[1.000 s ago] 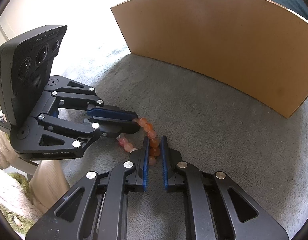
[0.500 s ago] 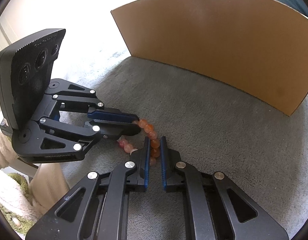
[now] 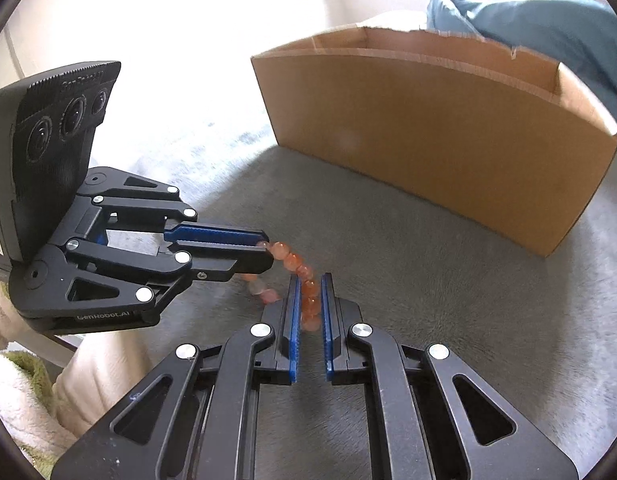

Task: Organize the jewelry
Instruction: 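Lift the beaded bracelet with both grippers and carry it over the box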

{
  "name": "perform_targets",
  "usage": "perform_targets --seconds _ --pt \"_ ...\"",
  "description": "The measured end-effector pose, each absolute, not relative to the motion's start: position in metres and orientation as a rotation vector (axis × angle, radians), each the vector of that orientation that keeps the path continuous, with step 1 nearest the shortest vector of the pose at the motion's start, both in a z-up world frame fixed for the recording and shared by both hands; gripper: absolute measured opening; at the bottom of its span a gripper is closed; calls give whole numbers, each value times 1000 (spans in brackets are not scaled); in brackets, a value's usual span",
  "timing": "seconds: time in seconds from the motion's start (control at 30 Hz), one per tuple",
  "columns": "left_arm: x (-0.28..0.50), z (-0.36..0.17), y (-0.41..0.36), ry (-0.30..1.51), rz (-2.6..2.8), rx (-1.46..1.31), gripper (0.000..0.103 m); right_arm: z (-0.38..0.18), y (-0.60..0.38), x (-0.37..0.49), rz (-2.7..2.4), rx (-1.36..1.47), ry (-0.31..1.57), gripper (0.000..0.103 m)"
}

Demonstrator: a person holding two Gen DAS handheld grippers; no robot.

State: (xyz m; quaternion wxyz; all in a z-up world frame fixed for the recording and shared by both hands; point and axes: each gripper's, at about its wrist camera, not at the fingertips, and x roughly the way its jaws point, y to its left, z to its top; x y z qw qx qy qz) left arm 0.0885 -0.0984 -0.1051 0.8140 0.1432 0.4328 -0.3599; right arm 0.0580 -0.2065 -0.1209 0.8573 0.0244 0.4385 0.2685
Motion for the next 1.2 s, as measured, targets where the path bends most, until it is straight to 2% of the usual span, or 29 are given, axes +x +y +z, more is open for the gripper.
perform_targets --seconds 0.3,0.7,0.93,1.2 --pt "68 -52 -85 808 -755 273 9 -60 -218 32 536 32 797 8" --pt "114 36 -94 605 -701 326 9 29 -214 88 519 -60 613 8" --pt "167 47 -97 613 -675 354 9 34 -215 148 558 -13 653 8" --pt "243 1 -100 796 -638 370 9 -23 -205 223 605 110 873 8"
